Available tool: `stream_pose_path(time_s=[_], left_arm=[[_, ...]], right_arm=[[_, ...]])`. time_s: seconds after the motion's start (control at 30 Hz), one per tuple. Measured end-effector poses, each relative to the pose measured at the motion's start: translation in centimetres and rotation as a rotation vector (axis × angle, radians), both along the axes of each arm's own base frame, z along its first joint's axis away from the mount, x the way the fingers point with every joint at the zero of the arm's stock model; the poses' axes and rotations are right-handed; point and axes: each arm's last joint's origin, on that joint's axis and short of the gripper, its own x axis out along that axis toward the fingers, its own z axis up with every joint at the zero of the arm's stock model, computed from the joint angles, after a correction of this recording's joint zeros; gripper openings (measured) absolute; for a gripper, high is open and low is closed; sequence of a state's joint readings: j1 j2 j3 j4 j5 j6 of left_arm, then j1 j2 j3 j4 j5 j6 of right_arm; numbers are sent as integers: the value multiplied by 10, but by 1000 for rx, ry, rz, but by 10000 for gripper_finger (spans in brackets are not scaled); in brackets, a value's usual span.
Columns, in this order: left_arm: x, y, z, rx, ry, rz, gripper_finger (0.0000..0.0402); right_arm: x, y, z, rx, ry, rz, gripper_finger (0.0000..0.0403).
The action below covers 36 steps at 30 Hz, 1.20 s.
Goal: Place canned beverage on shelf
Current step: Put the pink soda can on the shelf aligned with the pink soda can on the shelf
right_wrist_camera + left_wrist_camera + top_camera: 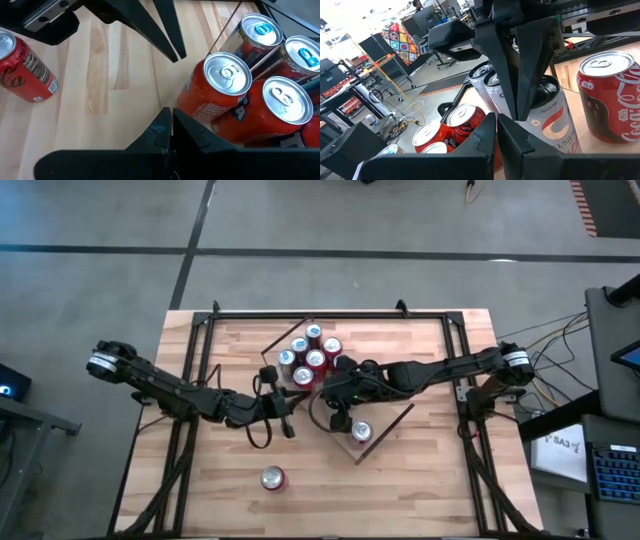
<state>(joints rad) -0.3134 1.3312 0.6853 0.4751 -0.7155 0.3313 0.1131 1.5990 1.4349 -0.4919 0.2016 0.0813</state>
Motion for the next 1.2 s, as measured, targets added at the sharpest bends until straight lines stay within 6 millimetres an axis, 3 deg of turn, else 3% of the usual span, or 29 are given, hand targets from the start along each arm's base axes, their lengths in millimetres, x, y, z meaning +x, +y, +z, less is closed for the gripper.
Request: stream_pose_path(time_s=[0.7,1.2], left_arm=[[0,0,0,0,0,0,0],[0,0,0,-2,-4,-1,0]], right_arm=[[-15,8,25,17,42,-6,9],[-52,-2,40,-6,153,-215,9]])
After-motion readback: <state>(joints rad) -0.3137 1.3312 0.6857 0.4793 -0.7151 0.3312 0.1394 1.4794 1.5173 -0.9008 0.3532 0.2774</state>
